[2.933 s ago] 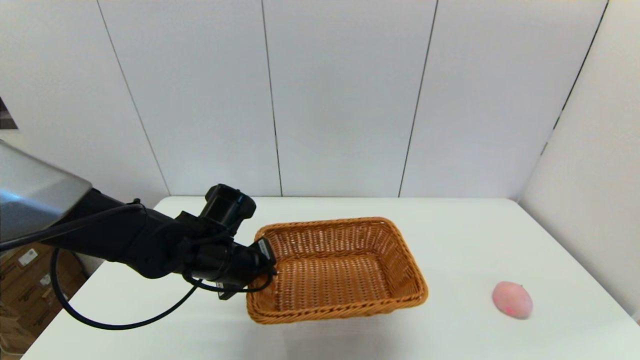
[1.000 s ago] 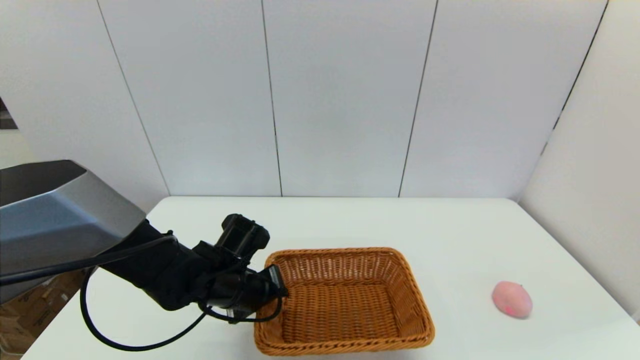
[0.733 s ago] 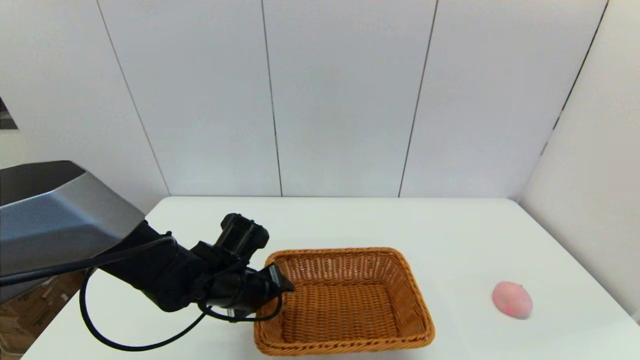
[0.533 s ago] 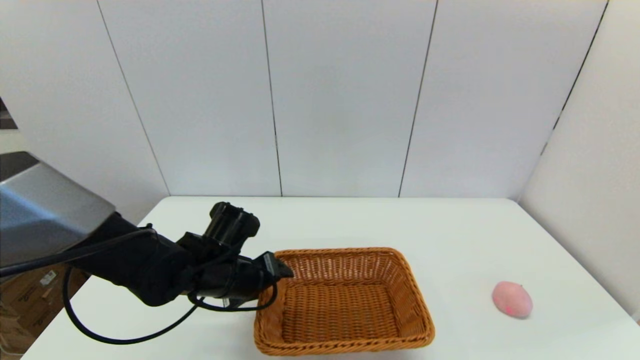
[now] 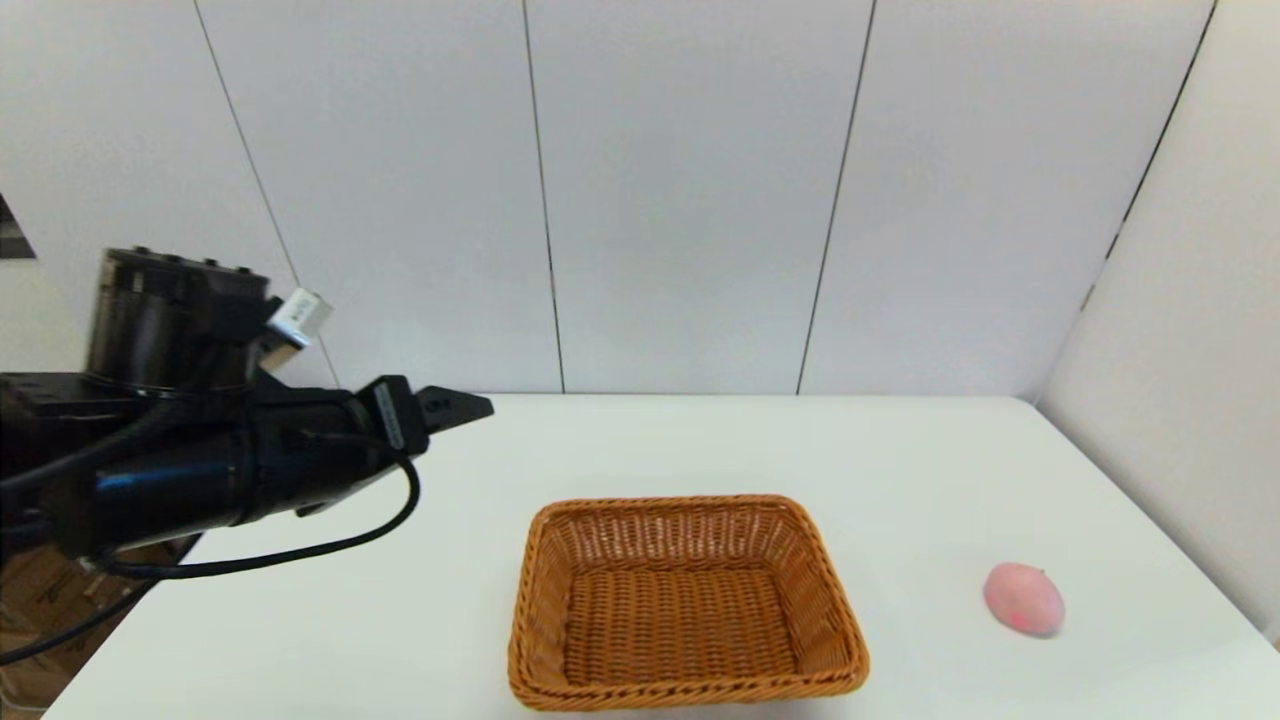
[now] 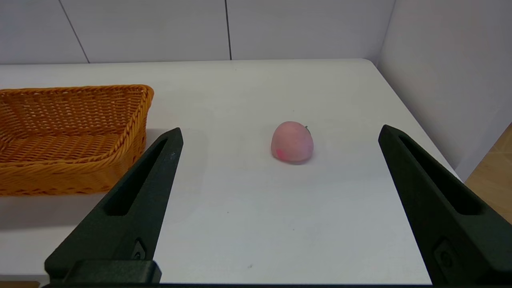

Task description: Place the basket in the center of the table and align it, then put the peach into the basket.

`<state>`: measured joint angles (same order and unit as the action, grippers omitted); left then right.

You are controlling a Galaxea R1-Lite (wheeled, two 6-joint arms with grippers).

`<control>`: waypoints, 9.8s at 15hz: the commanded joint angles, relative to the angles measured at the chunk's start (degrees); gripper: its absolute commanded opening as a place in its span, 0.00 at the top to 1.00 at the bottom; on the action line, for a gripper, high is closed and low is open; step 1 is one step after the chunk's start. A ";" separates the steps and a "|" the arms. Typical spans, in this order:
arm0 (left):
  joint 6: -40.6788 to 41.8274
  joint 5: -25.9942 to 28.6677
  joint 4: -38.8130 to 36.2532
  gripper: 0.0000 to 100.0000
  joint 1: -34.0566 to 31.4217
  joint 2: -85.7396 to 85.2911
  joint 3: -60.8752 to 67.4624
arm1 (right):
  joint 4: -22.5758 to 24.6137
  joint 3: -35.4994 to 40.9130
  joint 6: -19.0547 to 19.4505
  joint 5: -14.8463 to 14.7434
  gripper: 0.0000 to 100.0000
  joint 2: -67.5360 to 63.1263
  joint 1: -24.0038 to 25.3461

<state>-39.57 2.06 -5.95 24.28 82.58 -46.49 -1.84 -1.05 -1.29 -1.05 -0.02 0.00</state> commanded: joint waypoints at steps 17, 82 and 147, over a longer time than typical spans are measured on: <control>29.81 -17.97 11.40 0.00 -20.68 -64.65 25.93 | 0.00 -0.01 0.06 -0.01 0.00 0.11 0.00; 34.91 -3.82 5.33 0.00 -24.28 -82.67 46.41 | 20.12 -32.00 3.23 6.50 1.00 -110.28 -8.88; 34.65 -3.82 5.33 0.00 -24.28 -82.67 46.41 | -0.88 -7.21 8.59 -0.01 0.00 0.11 0.53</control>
<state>-4.88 -1.73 -0.60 0.00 -0.07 -0.10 -5.27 -12.09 8.51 -2.28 -4.29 0.55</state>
